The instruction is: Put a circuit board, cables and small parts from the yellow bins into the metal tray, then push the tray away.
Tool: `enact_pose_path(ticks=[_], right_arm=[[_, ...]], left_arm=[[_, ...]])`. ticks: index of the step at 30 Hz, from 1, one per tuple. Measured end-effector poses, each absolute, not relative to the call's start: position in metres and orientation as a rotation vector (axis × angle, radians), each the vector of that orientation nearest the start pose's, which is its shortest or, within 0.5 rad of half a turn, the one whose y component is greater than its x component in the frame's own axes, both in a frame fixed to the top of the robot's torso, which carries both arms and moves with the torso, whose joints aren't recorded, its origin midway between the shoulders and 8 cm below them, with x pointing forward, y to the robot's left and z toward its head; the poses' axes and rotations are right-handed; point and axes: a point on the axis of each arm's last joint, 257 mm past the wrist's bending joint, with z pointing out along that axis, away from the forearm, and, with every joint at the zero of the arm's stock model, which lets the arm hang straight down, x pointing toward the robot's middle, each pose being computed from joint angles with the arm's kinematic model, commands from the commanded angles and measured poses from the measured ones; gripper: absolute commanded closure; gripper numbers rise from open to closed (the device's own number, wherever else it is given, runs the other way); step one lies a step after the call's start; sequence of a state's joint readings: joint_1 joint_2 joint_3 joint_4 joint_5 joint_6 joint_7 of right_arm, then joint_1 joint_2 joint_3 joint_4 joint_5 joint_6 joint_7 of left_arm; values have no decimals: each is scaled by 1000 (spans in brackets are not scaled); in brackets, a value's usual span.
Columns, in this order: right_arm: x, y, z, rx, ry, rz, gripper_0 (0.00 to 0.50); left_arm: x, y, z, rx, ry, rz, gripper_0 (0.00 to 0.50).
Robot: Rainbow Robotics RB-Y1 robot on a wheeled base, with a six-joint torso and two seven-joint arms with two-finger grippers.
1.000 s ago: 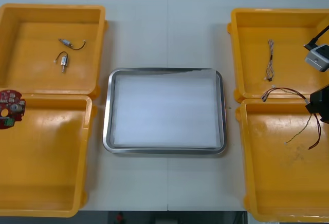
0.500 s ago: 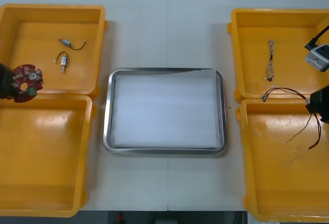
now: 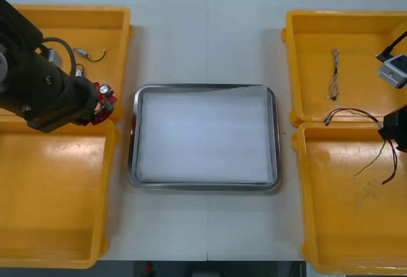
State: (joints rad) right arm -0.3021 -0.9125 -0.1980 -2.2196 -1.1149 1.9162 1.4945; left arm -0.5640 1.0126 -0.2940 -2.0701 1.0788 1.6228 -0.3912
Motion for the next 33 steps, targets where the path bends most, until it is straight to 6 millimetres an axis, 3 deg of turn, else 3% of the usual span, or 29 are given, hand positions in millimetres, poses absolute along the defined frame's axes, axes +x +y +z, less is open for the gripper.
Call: enact_pose_path(ticks=[7, 20, 27, 33], right_arm=[[371, -310, -129, -672, 2620, 15, 500], [371, -310, -129, -672, 2619, 14, 500], [371, -310, -129, -672, 2619, 14, 500], [371, -310, -129, -672, 2619, 14, 500]], left_arm=[[421, 205, -185, -273, 2695, -220, 500], [414, 144, -225, -237, 2680, -218, 500], [407, 126, -244, -176, 2680, -180, 500], [406, 127, -262, -188, 2699, -134, 500]])
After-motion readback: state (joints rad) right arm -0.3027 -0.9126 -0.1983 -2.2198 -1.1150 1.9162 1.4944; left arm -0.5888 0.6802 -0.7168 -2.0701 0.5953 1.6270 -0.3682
